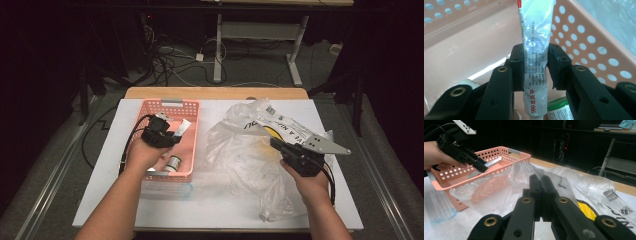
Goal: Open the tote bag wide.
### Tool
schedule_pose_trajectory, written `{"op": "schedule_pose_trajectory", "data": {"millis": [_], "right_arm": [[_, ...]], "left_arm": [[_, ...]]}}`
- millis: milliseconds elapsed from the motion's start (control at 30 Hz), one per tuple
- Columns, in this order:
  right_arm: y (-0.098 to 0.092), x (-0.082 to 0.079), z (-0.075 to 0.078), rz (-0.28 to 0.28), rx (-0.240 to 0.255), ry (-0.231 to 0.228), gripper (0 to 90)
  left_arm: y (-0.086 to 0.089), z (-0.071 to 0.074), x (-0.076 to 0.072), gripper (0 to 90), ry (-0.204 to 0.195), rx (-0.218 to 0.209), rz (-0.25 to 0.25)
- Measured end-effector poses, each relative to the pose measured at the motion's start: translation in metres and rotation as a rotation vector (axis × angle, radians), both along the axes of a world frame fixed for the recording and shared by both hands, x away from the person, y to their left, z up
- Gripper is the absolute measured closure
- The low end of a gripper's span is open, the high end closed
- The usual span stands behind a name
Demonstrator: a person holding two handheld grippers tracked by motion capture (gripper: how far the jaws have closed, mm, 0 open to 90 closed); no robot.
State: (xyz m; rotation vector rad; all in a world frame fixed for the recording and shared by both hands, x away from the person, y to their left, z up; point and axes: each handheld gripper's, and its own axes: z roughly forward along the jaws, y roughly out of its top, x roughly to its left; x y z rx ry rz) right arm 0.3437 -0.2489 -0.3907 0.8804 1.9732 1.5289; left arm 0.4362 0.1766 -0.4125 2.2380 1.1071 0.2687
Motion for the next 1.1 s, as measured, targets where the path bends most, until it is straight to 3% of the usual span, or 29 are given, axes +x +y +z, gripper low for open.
{"op": "schedule_pose_trajectory", "data": {"millis": [767, 933, 1100], "right_arm": [[0.000, 0.001, -0.001, -0.005, 0.007, 0.010, 90.0], [0.001, 0.006, -0.005, -0.017, -0.005, 0.023, 90.0], [0.001, 0.004, -0.004, -0.018, -0.008, 0.018, 90.0]], "left_arm": [[0.011, 0.005, -0.016, 66.4, -0.125, -0.114, 0.004], [0.014, 0.007, -0.020, 66.4, -0.168, -0.149, -0.003], [0.013, 0.007, -0.022, 66.4, -0.176, -0.134, -0.014]]}}
